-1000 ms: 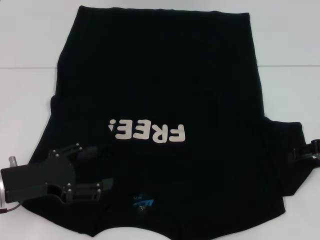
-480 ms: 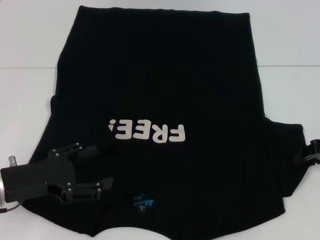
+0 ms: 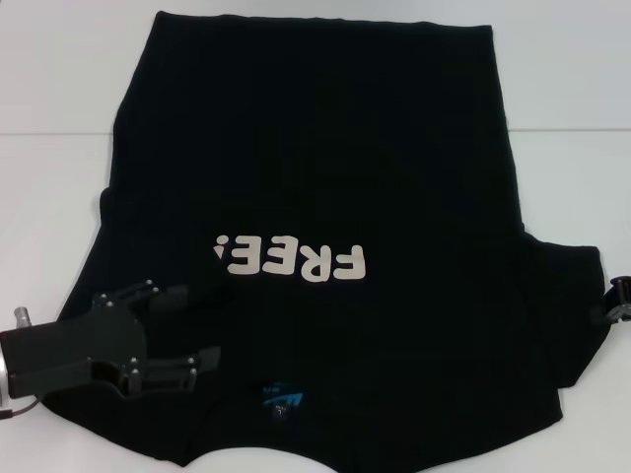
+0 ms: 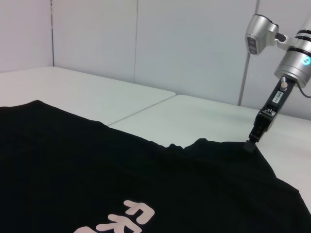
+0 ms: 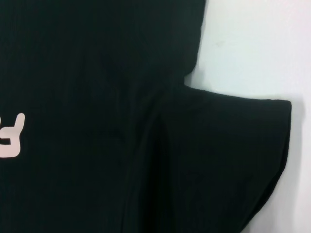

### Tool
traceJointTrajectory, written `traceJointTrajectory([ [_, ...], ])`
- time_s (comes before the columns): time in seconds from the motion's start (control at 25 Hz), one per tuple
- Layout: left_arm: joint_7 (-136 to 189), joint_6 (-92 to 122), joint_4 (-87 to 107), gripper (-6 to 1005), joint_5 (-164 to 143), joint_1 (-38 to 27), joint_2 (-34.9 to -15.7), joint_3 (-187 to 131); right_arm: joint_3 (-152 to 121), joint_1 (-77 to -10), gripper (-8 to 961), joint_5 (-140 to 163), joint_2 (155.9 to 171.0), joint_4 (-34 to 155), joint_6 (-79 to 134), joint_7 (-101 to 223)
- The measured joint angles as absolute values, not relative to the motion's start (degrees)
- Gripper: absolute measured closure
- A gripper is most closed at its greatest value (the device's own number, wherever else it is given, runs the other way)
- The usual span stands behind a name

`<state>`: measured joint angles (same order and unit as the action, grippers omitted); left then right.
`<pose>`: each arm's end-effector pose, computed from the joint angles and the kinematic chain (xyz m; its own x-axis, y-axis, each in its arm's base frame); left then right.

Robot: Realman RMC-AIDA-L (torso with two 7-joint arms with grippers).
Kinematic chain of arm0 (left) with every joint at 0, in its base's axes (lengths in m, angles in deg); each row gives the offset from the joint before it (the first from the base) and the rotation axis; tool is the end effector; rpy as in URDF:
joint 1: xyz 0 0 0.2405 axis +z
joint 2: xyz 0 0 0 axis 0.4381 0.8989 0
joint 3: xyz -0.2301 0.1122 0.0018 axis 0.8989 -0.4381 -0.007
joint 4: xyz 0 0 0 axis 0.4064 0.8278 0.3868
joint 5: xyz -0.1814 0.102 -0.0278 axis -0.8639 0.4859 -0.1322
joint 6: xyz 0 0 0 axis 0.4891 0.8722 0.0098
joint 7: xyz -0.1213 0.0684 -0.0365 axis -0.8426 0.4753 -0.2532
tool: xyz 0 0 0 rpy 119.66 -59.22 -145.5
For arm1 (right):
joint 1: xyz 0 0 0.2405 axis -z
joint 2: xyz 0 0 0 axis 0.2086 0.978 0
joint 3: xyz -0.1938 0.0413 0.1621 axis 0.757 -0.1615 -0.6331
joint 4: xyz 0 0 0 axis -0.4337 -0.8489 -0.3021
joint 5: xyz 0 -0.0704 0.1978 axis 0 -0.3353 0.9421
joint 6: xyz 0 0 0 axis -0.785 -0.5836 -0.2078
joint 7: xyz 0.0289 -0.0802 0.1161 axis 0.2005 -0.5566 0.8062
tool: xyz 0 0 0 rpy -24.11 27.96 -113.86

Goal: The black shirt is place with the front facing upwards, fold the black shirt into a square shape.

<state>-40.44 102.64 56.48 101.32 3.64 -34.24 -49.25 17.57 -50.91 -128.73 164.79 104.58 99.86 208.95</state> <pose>-0.3019 0.2837 0.0159 0.8501 0.2333 0.4721 0.4051 -0.8626 -0.3032 0.3057 0.3759 0.0557 0.1637 -0.9591 -0.2309 -0.9273 -0.0697 -0.3678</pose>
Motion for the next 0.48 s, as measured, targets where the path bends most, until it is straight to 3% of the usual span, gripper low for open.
traceJointTrajectory([
  [0.48, -40.01, 102.63, 56.05, 79, 100.74, 3.58, -34.24, -49.20, 14.71, -50.58, 936, -120.97, 163.68, 106.98, 99.41, 206.64],
])
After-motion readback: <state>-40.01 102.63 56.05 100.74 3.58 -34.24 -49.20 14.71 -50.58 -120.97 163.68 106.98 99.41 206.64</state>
